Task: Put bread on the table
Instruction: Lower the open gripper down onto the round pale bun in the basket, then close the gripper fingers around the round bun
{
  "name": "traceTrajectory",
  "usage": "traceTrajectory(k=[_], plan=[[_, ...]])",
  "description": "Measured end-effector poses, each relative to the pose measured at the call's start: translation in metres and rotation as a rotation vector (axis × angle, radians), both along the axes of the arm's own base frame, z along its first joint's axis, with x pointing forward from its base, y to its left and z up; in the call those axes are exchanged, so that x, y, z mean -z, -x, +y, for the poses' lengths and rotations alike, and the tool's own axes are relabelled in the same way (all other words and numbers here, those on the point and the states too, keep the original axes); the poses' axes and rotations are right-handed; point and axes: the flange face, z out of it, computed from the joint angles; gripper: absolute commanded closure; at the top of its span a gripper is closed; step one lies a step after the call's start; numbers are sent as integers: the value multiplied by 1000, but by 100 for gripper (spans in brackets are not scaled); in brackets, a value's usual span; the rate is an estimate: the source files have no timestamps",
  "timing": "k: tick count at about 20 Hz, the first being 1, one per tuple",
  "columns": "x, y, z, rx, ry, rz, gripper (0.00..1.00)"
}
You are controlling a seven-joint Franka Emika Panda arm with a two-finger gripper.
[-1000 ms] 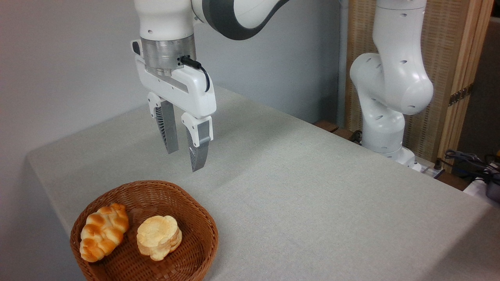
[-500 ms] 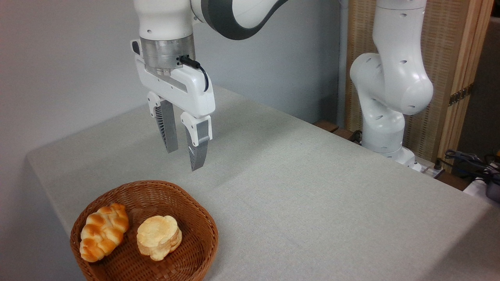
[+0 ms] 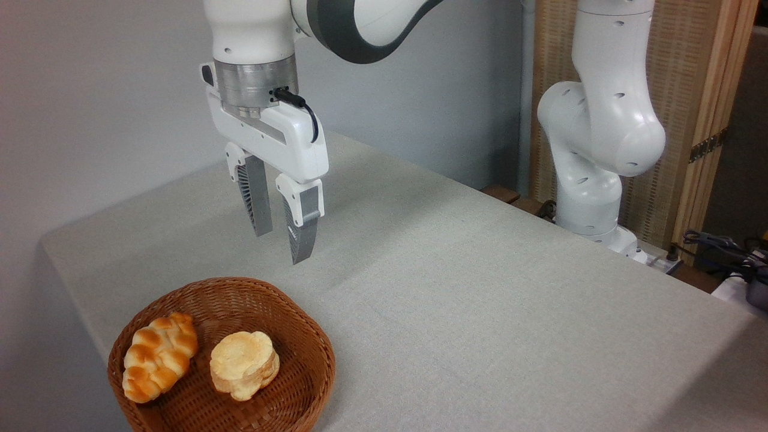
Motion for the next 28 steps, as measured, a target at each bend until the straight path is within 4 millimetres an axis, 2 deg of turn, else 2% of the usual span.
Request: traceTrajectory(k=[4, 11, 15, 20, 23, 28], plan=[[5, -12, 3, -12, 4, -53, 0], [47, -49, 9, -41, -6, -136, 0], [73, -64, 22, -66, -19, -146, 0], [95, -75, 45, -104, -31, -149, 0], [110, -80, 42, -101, -35, -145, 0], [120, -82, 30, -82, -34, -134, 0]])
